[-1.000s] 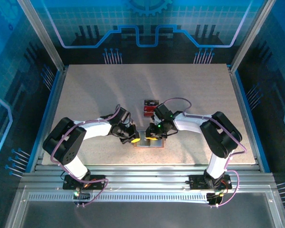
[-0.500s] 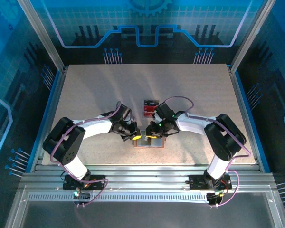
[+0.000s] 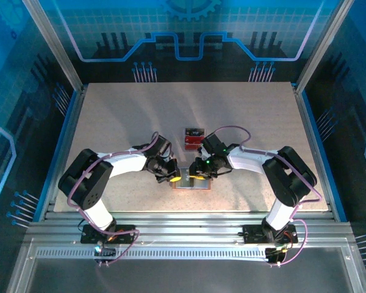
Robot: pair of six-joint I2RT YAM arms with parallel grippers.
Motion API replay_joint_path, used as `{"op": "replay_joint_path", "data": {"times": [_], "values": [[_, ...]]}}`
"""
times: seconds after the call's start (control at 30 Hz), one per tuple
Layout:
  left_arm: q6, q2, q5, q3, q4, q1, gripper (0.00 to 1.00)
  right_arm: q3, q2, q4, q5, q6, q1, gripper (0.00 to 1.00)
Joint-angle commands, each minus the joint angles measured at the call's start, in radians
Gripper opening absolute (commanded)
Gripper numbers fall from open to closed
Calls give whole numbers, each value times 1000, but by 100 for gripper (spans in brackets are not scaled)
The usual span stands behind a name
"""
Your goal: Take the credit cards out of the card holder
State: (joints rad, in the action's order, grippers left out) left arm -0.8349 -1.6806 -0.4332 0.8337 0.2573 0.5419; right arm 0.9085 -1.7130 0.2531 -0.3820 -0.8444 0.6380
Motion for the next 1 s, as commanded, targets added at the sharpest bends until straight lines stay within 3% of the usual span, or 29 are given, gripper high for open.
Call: {"op": "replay_joint_path", "data": {"times": [0.0, 0.97], "values": [[37, -7, 36, 26, 61, 8, 1, -16, 14, -16, -27, 1, -15, 29], [54, -37, 54, 35, 97, 18, 1, -86, -40, -117, -68, -6, -29, 27]]}}
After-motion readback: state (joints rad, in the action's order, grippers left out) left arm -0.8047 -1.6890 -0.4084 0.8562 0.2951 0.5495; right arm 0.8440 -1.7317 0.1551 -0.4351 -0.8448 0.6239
